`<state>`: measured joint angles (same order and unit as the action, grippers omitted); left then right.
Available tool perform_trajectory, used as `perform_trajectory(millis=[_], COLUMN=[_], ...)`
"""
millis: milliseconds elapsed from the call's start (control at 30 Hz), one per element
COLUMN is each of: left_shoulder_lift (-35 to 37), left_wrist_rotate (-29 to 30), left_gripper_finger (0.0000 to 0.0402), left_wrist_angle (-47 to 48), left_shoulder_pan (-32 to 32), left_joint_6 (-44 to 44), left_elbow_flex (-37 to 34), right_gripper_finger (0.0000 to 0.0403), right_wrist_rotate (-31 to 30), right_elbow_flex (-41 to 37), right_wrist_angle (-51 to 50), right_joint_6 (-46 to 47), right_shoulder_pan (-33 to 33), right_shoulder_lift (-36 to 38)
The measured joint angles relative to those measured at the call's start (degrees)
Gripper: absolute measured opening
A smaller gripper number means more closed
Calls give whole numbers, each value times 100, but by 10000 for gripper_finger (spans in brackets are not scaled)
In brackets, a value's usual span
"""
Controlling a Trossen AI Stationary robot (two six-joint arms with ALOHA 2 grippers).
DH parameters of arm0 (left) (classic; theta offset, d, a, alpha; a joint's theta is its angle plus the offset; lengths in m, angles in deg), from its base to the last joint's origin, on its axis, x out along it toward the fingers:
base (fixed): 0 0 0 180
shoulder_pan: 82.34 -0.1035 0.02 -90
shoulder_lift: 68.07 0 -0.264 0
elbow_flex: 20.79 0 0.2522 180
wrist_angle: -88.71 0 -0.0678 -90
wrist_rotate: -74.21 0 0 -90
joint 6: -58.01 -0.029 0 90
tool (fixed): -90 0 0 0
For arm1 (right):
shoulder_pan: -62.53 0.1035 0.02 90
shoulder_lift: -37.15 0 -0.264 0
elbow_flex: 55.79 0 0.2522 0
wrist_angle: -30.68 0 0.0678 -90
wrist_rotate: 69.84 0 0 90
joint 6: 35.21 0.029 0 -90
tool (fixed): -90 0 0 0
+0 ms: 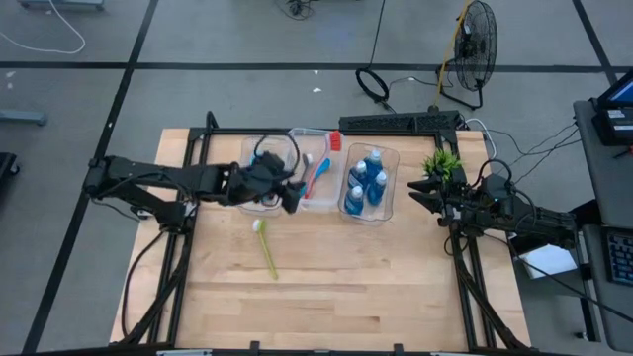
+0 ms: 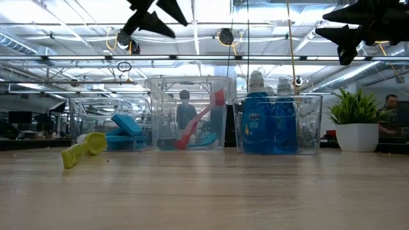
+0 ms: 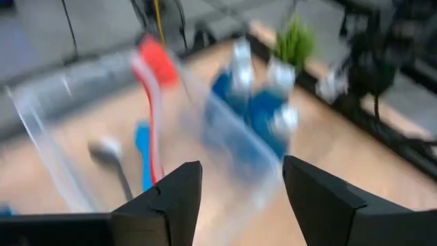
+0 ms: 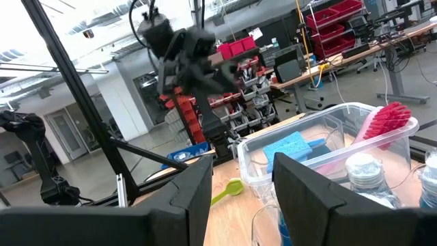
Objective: Pick & Place Kitchen Sink Supplies
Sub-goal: Put the green dish brush into the middle transparent bin
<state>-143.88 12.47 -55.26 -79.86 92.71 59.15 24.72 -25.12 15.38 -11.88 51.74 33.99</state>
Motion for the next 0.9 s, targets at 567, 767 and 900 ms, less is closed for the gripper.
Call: perform_trajectory(millis=[567,767,900], left_shoulder_lift=[-13,-21,-223], left_wrist_rotate=[-1644,-1630,-1643], left_gripper_finger=[198,198,198], left_wrist_angle=[2600,3046,3205], left_shoulder_pan=[1273,1764,2024], left_joint_6=[4191,5542,6411], left_elbow_flex=[-7,-7,-7], right_gripper_finger=[141,141,141], right_wrist_rotate=[0,2,2], right_elbow_flex=[0,0,2], right_wrist_angle=[0,-1,-2], right_joint_6=[-8,-4,-4], right_shoulder_pan=[0,0,2], right_shoulder_lift=[-2,-2,0])
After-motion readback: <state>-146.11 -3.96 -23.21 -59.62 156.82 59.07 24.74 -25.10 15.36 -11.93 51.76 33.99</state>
